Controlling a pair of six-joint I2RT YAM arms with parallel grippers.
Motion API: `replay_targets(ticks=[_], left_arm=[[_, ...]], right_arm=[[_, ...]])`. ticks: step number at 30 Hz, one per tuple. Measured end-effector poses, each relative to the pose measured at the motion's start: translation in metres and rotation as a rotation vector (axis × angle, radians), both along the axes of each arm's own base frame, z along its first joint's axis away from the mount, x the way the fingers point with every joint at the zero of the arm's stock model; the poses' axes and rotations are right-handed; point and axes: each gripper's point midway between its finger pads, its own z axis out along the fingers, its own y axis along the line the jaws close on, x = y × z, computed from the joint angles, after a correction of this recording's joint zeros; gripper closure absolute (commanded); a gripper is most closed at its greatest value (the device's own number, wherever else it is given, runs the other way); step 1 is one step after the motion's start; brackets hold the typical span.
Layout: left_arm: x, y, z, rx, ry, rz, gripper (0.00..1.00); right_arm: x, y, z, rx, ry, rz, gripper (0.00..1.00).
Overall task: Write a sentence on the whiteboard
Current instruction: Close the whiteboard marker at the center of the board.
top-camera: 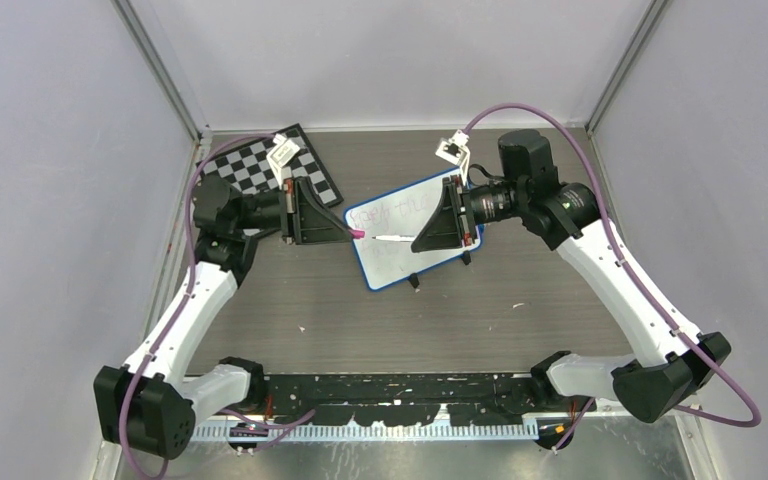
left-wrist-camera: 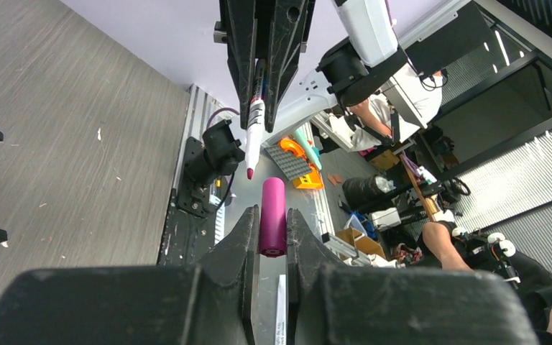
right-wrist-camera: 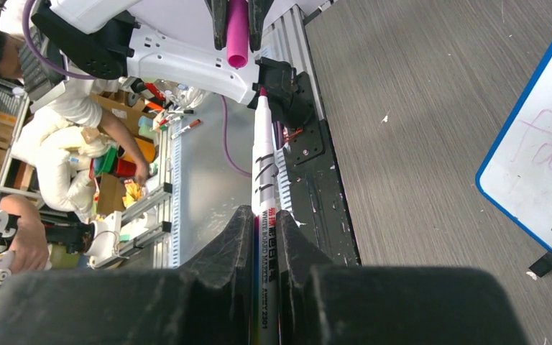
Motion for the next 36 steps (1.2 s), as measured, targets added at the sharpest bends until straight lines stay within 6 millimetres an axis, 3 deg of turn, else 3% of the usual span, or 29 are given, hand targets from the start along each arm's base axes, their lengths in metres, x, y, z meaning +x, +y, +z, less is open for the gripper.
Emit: replay_targets(ticks=[16,36], left_arm=[[0.006,-0.007,-0.008,0.009,0.045,-0.021,1.0],[0.006,-0.014,-0.009,0.003,0.06,-0.023,1.0]], right_arm=[[-0.003,0.002,0.008,0.011,-0.023,0.01,1.0],[0.003,0.007,0.004,-0.015,-0.022,-0.001,1.0]])
